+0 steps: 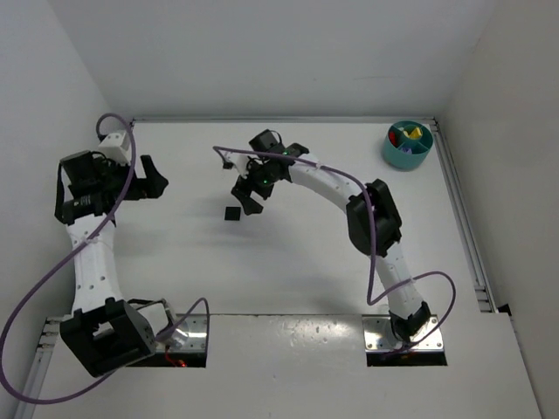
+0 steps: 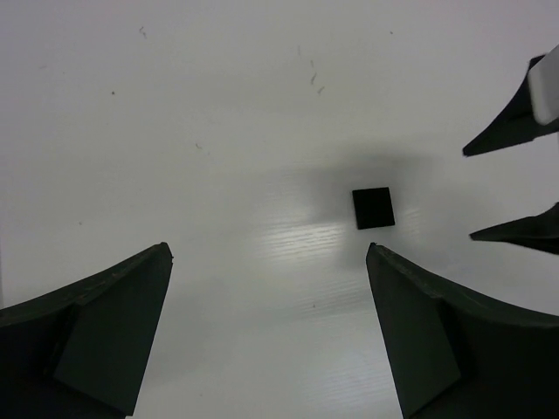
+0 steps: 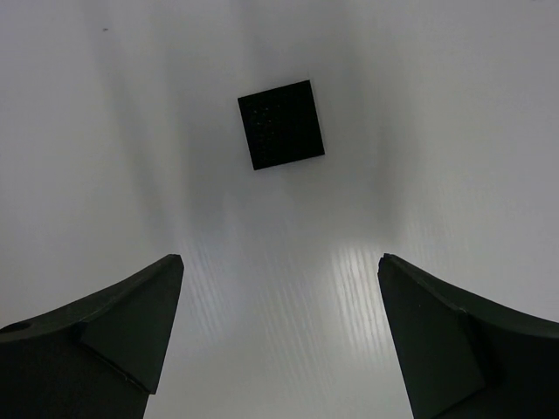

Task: Sort the legos into containers by color

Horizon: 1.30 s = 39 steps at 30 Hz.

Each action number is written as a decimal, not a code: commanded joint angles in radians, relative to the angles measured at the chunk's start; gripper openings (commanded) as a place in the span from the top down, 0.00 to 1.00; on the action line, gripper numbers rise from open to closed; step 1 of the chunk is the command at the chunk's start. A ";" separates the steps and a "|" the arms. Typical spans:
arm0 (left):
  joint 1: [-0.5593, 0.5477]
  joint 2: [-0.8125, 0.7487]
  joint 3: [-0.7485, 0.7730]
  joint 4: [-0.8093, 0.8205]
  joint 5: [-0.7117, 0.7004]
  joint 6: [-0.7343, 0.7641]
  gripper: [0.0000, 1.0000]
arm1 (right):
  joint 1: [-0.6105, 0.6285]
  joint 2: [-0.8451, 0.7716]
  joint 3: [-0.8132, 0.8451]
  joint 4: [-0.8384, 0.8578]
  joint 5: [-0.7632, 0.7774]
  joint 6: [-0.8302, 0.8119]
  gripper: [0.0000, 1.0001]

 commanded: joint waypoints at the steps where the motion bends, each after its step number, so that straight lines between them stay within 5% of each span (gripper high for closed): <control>1: 0.092 -0.017 0.026 -0.017 0.144 -0.062 0.00 | 0.026 0.042 0.059 0.093 0.041 -0.003 0.06; 10: 0.175 0.021 -0.001 -0.036 0.283 -0.050 0.00 | 0.092 0.195 0.174 0.125 0.118 -0.031 0.06; 27: 0.175 0.031 -0.021 -0.054 0.293 -0.010 0.00 | 0.130 0.304 0.214 0.154 0.172 -0.092 0.05; 32: 0.175 0.031 -0.021 -0.054 0.293 -0.001 0.00 | 0.130 0.324 0.214 0.154 0.181 -0.101 0.18; 39: 0.175 0.040 -0.021 -0.054 0.293 -0.001 0.00 | 0.130 0.324 0.185 0.116 0.104 -0.102 0.49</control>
